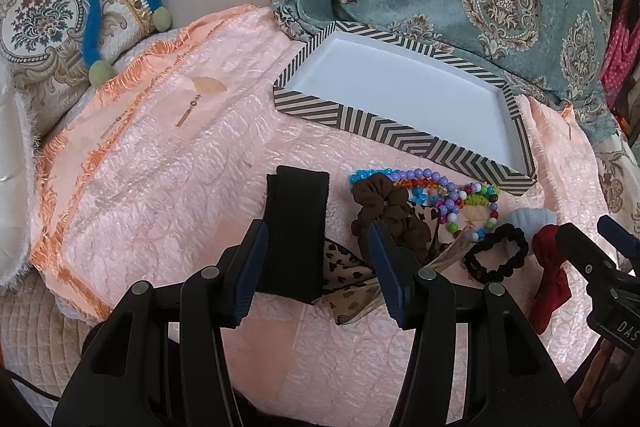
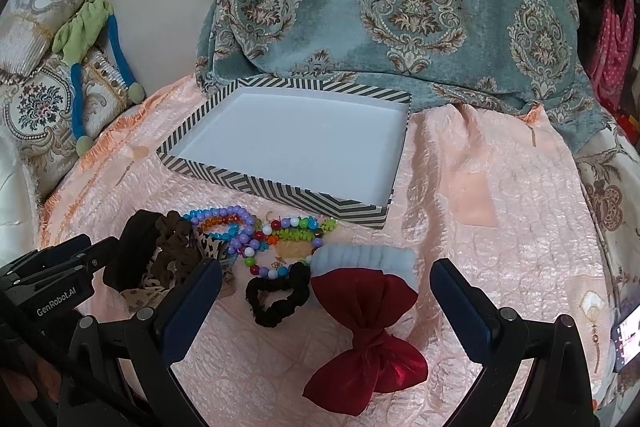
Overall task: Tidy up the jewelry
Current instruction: 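Grasp the black velvet jewelry stand with the left gripper, then lift the black stand with the left gripper while the right gripper grasps the brown scrunchie, then place the black stand in the white tray while the right gripper drops the scrunchie there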
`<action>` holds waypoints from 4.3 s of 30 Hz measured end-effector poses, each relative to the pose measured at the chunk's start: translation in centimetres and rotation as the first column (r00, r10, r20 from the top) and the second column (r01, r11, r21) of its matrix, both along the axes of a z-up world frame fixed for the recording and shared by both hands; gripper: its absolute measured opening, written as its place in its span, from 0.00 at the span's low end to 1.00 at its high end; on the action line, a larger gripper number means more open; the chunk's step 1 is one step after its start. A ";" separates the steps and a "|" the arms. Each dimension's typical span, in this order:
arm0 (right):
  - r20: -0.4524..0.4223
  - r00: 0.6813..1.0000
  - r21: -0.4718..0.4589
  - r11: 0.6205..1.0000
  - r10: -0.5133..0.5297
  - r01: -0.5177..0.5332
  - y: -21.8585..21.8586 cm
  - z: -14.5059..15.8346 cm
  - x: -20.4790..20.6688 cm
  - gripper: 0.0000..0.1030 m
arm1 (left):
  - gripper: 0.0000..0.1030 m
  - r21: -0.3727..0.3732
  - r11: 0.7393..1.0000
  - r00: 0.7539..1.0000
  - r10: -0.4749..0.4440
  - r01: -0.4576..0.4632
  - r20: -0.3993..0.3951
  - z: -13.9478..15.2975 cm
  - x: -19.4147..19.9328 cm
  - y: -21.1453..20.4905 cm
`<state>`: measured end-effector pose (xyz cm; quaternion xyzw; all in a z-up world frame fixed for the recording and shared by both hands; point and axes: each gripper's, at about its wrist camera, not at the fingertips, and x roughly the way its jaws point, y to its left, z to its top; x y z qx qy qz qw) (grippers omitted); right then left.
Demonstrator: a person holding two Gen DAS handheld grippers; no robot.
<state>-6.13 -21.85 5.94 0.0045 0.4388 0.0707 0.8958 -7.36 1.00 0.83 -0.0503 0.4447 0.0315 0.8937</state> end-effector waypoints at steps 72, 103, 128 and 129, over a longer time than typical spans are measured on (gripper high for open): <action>-0.022 0.999 0.009 0.999 0.038 -0.038 -0.3 -0.4 0.3 1.00 | 0.50 0.009 0.999 0.999 0.031 -0.031 -0.011 0.6 -0.3 2.0; -0.035 0.921 0.154 0.913 0.388 -0.379 5.9 -0.9 1.1 0.72 | 0.64 -0.173 0.985 0.988 -0.003 -0.024 -0.153 -2.7 3.1 5.0; -0.002 0.923 0.313 0.877 0.385 -0.365 5.0 -0.2 3.6 0.13 | 0.15 -0.219 0.974 0.995 -0.071 0.055 -0.067 -0.2 4.9 6.4; 0.013 0.928 0.310 0.881 0.373 -0.358 4.6 0.6 3.7 0.14 | 0.15 -0.215 0.975 0.996 -0.074 0.061 -0.053 0.5 5.3 6.3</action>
